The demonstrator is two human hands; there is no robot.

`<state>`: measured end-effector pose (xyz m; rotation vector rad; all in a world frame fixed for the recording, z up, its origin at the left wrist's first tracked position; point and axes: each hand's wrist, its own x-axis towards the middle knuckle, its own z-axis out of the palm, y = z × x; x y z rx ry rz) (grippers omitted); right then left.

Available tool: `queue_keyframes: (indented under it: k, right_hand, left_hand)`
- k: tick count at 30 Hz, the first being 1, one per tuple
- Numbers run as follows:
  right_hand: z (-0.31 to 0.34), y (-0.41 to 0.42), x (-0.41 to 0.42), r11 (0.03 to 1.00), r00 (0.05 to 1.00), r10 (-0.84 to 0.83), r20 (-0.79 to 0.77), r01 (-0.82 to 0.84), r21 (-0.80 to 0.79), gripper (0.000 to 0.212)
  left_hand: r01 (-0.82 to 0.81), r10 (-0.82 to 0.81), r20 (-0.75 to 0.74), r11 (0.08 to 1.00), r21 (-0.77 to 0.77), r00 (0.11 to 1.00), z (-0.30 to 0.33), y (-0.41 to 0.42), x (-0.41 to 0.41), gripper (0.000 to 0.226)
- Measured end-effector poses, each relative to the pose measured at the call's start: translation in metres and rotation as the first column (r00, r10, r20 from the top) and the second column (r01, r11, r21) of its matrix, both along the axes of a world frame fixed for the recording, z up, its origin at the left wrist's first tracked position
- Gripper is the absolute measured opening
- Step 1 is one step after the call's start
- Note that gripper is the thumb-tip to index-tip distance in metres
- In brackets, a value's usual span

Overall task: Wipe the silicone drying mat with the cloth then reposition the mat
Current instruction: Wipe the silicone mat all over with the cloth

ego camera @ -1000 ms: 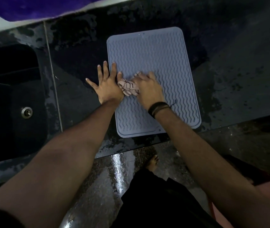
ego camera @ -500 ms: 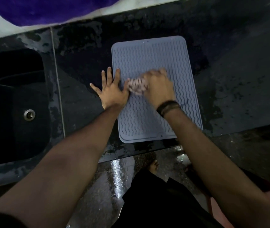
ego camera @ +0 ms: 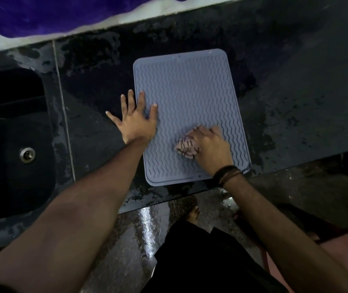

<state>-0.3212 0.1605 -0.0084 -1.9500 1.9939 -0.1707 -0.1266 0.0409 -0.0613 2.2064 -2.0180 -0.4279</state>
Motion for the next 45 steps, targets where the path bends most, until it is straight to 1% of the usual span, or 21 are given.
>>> queue_keyframes:
  k: [2, 4, 6, 9, 10, 13, 15, 18, 22, 24, 26, 29, 31, 33, 35, 37, 40, 43, 45]
  right_hand:
    - [0.007, 0.013, -0.002, 0.999, 1.0, 0.019, -0.02, -0.018, 0.047, 0.045]
    - [0.016, 0.01, -0.005, 0.996, 0.998, 0.037, -0.048, -0.032, 0.088, 0.035]
    - [0.024, -0.014, -0.007, 0.999, 0.999, 0.004, -0.054, -0.001, 0.044, 0.03]
    - [0.027, -0.078, -0.006, 0.992, 0.997, -0.076, -0.029, 0.073, -0.102, 0.039]
    - [0.026, -0.097, -0.005, 0.991, 0.997, -0.079, -0.02, 0.076, -0.106, 0.043]
    - [0.009, -0.121, -0.003, 0.999, 0.998, -0.038, -0.046, 0.038, 0.004, 0.049]
    - [-0.004, -0.108, -0.008, 1.0, 0.997, -0.028, -0.072, 0.028, 0.001, 0.05]
    - [-0.01, -0.07, -0.019, 1.0, 0.999, -0.026, -0.021, 0.025, -0.019, 0.051]
    - [-0.006, -0.003, -0.029, 0.998, 0.999, -0.041, -0.027, 0.04, -0.045, 0.051]
    - [0.0, 0.025, -0.032, 0.999, 0.998, -0.04, -0.042, 0.039, -0.022, 0.052]
    - [0.006, 0.042, -0.035, 1.0, 0.997, -0.023, -0.069, 0.024, 0.017, 0.047]
    - [0.016, 0.036, -0.041, 0.999, 0.996, -0.023, -0.082, 0.026, 0.041, 0.037]
    - [0.022, 0.009, -0.044, 0.998, 0.997, -0.063, -0.055, 0.061, -0.031, 0.036]
    - [0.022, -0.029, -0.049, 0.988, 0.994, -0.112, 0.006, 0.112, -0.106, 0.04]
    - [0.017, -0.061, -0.052, 0.992, 0.994, -0.106, -0.004, 0.105, -0.074, 0.046]
    - [0.007, -0.074, -0.052, 0.997, 0.995, -0.082, -0.057, 0.082, -0.015, 0.049]
    - [-0.003, -0.05, -0.052, 0.995, 0.994, -0.089, -0.069, 0.086, -0.054, 0.049]
    - [-0.004, 0.0, -0.052, 0.99, 0.993, -0.103, -0.053, 0.097, -0.106, 0.048]
    - [-0.004, 0.035, -0.052, 0.988, 0.991, -0.12, -0.053, 0.115, -0.1, 0.048]
  left_hand:
    - [-0.001, 0.001, -0.003, 1.0, -0.01, 1.0, 0.0, 0.0, 0.0, 0.065]
    - [-0.001, 0.001, -0.004, 1.0, -0.017, 1.0, -0.001, 0.0, 0.0, 0.065]
    - [0.002, -0.002, -0.001, 1.0, -0.015, 1.0, -0.002, 0.0, 0.001, 0.066]
    - [0.002, -0.002, -0.006, 1.0, -0.005, 1.0, -0.003, 0.0, 0.002, 0.074]
    - [0.001, -0.001, -0.005, 1.0, -0.003, 1.0, -0.002, 0.001, 0.001, 0.077]
    - [-0.003, 0.003, 0.002, 1.0, -0.013, 1.0, -0.001, 0.001, 0.001, 0.079]
    - [-0.003, 0.003, 0.001, 1.0, -0.01, 1.0, -0.002, 0.001, 0.0, 0.078]
    - [-0.015, 0.015, 0.007, 1.0, -0.006, 1.0, -0.001, 0.001, 0.0, 0.077]
    - [-0.011, 0.011, 0.005, 1.0, -0.006, 1.0, -0.001, 0.0, -0.001, 0.077]
    - [-0.01, 0.01, 0.013, 1.0, -0.008, 1.0, -0.002, 0.0, 0.0, 0.078]
    - [-0.011, 0.011, 0.015, 1.0, -0.009, 1.0, -0.003, 0.0, 0.0, 0.078]
    - [-0.013, 0.013, 0.014, 1.0, -0.011, 1.0, -0.004, 0.0, 0.0, 0.078]
    - [-0.012, 0.012, 0.013, 1.0, -0.009, 1.0, -0.003, 0.0, 0.0, 0.078]
    - [-0.009, 0.009, 0.009, 1.0, -0.01, 1.0, -0.003, 0.0, 0.0, 0.078]
    - [-0.008, 0.008, 0.008, 1.0, -0.011, 1.0, -0.002, 0.001, -0.001, 0.079]
    - [-0.012, 0.012, 0.007, 1.0, -0.01, 1.0, -0.001, 0.001, -0.001, 0.079]
    - [-0.015, 0.015, 0.011, 1.0, -0.006, 1.0, 0.0, 0.001, -0.002, 0.079]
    - [-0.019, 0.019, 0.013, 1.0, -0.002, 1.0, 0.0, 0.001, -0.002, 0.08]
    - [-0.018, 0.018, 0.009, 1.0, -0.002, 1.0, 0.0, 0.001, -0.002, 0.08]
